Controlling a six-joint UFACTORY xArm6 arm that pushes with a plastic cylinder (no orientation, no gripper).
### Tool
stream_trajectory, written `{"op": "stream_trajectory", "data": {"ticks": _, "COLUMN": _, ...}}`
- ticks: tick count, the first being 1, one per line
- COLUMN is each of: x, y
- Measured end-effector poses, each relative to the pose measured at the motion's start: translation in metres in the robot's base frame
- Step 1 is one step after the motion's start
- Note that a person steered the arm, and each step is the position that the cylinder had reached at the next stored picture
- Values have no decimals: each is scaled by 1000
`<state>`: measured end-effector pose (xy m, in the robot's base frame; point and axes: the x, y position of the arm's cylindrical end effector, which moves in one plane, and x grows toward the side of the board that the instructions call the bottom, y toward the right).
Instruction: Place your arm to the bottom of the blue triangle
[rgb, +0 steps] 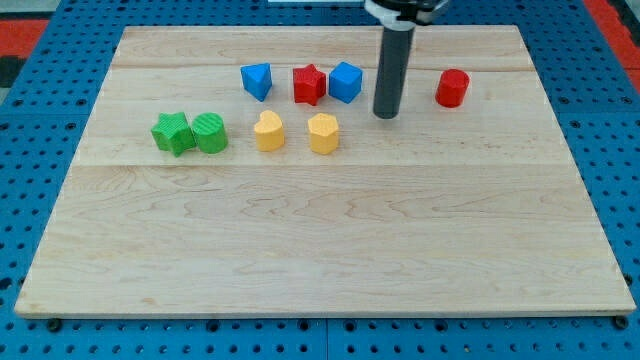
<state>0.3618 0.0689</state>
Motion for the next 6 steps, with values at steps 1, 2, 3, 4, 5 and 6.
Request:
{"op": "stream_trajectory", "data": {"ticks": 1, "x": -4, "y": -38}}
{"op": "stream_trajectory", "data": {"ticks": 2, "x": 0, "y": -79}}
{"op": "stream_trajectory", "data": {"ticks": 3, "x": -5, "y": -116}}
{"op": "stream_trajectory", "data": {"ticks": 4, "x": -12, "y": -144}}
{"op": "stream_trajectory", "data": {"ticks": 5, "x": -17, "y": -187}}
{"op": "stream_trajectory", "data": {"ticks": 6, "x": 13, "y": -188}}
